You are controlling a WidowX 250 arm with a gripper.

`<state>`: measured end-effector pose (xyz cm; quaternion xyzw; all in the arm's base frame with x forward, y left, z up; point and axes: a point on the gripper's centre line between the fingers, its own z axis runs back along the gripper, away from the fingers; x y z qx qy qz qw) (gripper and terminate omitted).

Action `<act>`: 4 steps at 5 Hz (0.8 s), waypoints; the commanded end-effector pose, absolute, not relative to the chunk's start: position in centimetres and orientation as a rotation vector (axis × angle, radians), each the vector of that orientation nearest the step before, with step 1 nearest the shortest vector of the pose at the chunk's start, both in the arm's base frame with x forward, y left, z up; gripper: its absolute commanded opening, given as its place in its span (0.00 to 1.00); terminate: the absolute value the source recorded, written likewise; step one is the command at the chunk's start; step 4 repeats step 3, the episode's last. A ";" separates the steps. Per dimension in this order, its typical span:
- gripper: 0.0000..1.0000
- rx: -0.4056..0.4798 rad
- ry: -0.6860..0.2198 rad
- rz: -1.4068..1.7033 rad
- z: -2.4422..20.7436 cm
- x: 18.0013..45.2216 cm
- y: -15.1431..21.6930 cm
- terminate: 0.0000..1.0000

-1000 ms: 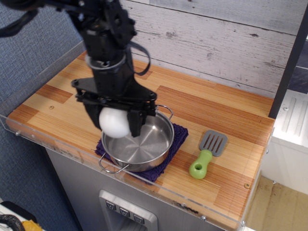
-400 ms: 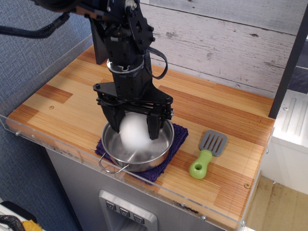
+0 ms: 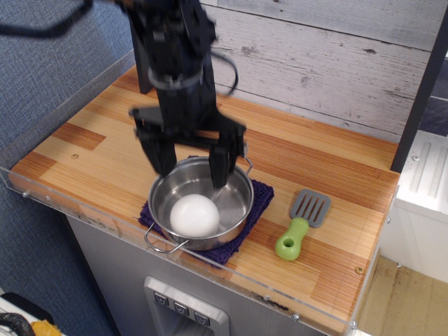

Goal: Move mushroom into pot

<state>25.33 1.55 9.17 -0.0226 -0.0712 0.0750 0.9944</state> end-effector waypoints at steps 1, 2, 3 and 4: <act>1.00 0.007 -0.265 0.152 17.1 26.8 2.6 0.00; 1.00 0.004 -0.142 0.130 17.3 27.9 2.7 0.00; 1.00 -0.005 -0.102 0.115 17.1 28.0 2.6 1.00; 1.00 -0.005 -0.102 0.115 17.1 28.0 2.6 1.00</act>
